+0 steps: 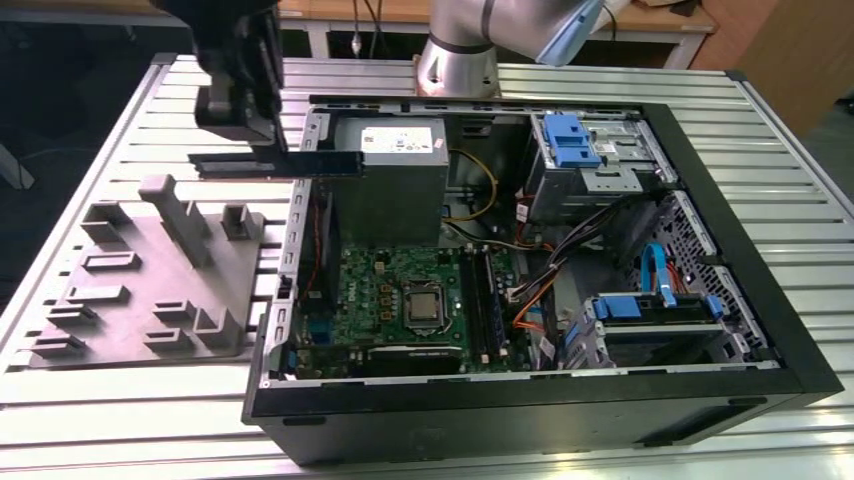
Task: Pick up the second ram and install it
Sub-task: 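Pick up the second ram and move it above second insertion slot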
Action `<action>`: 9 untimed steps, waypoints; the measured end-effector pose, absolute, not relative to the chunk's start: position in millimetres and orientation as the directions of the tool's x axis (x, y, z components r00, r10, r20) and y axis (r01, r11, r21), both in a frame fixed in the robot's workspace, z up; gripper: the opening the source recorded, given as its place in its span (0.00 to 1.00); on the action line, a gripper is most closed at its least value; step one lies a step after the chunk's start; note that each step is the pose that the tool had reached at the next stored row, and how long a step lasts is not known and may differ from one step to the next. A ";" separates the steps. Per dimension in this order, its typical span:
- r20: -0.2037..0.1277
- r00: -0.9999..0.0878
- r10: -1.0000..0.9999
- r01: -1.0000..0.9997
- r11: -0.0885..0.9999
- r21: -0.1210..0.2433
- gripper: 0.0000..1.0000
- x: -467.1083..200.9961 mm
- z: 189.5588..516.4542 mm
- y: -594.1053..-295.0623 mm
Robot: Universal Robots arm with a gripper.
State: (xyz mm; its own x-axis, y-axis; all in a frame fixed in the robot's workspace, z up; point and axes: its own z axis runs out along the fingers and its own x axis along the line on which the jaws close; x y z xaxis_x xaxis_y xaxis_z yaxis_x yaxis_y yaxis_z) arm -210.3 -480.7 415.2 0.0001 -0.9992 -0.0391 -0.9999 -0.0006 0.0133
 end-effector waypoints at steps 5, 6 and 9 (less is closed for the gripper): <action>-0.039 -0.002 -0.999 -1.000 0.001 0.013 0.11 -195.7 412.6 -477.4; -0.039 -0.002 -0.999 -1.000 0.002 0.013 0.11 -192.5 412.0 -476.8; -0.039 -0.003 -0.999 -1.000 0.003 0.013 0.11 -181.7 410.3 -475.6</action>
